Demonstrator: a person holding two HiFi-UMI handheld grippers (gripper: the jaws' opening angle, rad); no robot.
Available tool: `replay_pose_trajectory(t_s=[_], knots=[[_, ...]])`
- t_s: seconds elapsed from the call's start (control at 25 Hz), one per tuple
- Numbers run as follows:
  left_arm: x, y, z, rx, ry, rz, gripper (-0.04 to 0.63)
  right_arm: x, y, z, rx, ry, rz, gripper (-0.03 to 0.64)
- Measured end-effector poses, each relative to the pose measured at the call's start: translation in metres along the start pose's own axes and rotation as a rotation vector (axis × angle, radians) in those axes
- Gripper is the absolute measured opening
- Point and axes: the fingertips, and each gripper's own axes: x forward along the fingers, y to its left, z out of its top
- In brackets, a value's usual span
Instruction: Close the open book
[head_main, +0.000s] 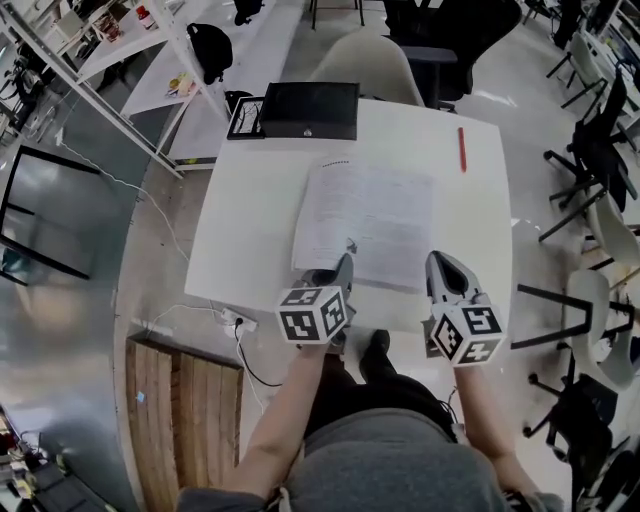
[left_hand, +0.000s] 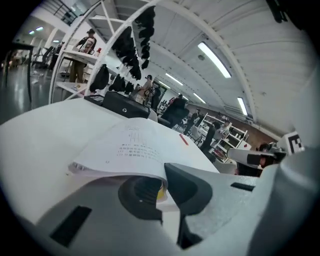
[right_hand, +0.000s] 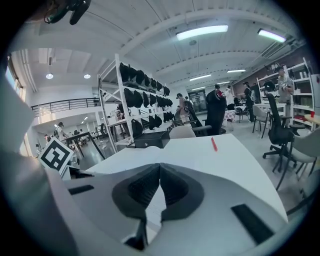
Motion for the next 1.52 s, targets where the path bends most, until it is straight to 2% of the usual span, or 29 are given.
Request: replay_pose_trajectory(t_s=[0.28, 0.64, 0.88, 1.04, 1.24, 1.52], knots=[[0.011, -0.018, -0.009, 0.199, 0.085, 0.022, 0.021, -0.011, -0.011, 0.000, 0.020, -0.018, -0.037, 0.002], [0.026, -0.027, -0.026, 0.229, 0.193, -0.001, 0.020, -0.026, -0.023, -0.003, 0.052, -0.031, -0.100, 0.002], [0.034, -0.031, -0.034, 0.318, 0.268, -0.009, 0.020, -0.031, -0.029, -0.004, 0.068, -0.037, -0.132, 0.002], [0.039, -0.034, -0.039, 0.405, 0.323, -0.031, 0.021, -0.034, -0.031, -0.004, 0.081, -0.046, -0.151, 0.002], [0.043, -0.035, -0.045, 0.426, 0.394, -0.077, 0.024, -0.036, -0.031, -0.004, 0.104, -0.062, -0.175, 0.002], [0.050, -0.042, -0.055, 0.523, 0.459, -0.102, 0.044, -0.043, -0.034, -0.005, 0.117, -0.070, -0.212, 0.002]])
